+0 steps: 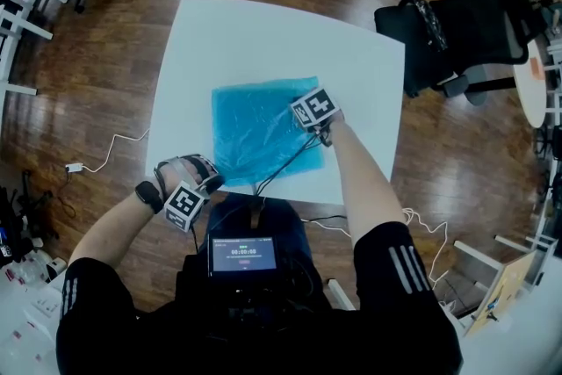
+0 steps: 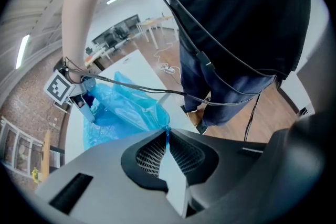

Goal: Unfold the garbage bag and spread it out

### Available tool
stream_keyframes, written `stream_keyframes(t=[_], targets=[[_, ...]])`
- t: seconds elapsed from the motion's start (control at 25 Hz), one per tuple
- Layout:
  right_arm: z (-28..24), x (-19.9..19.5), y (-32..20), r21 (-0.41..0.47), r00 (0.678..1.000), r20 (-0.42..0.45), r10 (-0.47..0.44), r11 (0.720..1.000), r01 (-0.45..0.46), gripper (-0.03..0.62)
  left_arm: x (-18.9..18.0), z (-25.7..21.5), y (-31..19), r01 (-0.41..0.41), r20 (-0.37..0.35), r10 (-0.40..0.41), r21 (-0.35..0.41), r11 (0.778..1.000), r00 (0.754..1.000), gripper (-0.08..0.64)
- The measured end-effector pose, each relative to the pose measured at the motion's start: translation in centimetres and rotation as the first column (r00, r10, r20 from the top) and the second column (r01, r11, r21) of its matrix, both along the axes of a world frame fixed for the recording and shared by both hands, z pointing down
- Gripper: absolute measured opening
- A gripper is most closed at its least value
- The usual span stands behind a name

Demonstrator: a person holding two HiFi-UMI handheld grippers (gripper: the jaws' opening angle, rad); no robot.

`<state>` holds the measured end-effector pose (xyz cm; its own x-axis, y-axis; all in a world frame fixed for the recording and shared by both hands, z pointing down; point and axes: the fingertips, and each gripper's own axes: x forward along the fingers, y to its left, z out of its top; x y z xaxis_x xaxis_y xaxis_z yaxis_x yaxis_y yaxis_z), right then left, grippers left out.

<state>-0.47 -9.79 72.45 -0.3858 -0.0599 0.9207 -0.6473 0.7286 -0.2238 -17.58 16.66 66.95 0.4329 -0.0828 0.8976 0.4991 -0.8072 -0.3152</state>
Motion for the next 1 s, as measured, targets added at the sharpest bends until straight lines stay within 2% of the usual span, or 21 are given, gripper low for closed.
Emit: stream_keyframes(t=[0.24,0.44,0.56,0.68,0.76,0.84,0.92,1.0], targets=[[0.0,0.7,-2.6,0.058,0.998,-0.023,0.059,0.997,-0.057,0.107,-0.1,0.6,-2.5,0.040,0.013,-0.041,0.022,0.999,0.999,0.025],[-0.2,0.6,-3.3,0.051,0.996,0.013,0.090,0.995,-0.091,0.107,0.0,0.1,-3.6,0.115,-0.017,-0.115,-0.004,0.993,0.993,0.028],[-0.2,0.6,-3.3,0.048,0.993,0.038,0.113,0.992,-0.115,0.107,-0.5,-0.9,-3.5,0.190,-0.039,-0.192,-0.065,0.980,0.981,0.062],[-0.2,0.5,-3.2,0.047,0.991,0.054,0.124,0.991,-0.127,0.109,-1.7,-2.7,-3.3,0.279,-0.062,-0.288,-0.121,0.953,0.956,0.098],[-0.5,0.2,-3.2,0.052,0.991,0.059,0.121,0.991,-0.124,0.110,-2.9,-4.7,-3.8,0.348,-0.082,-0.360,-0.135,0.928,0.929,0.101],[-0.2,0.4,-3.1,0.053,0.992,0.048,0.117,0.991,-0.120,0.112,-3.9,-7.0,-5.3,0.423,-0.122,-0.440,-0.142,0.895,0.890,0.101],[-0.2,0.5,-3.1,0.056,0.992,0.050,0.118,0.991,-0.120,0.112,-4.1,-9.2,-8.2,0.511,-0.190,-0.533,-0.154,0.845,0.824,0.100],[-0.5,0.3,-3.2,0.061,0.991,0.063,0.122,0.990,-0.125,0.112,-3.5,-10.5,-11.8,0.602,-0.249,-0.634,-0.198,0.773,0.732,0.100]])
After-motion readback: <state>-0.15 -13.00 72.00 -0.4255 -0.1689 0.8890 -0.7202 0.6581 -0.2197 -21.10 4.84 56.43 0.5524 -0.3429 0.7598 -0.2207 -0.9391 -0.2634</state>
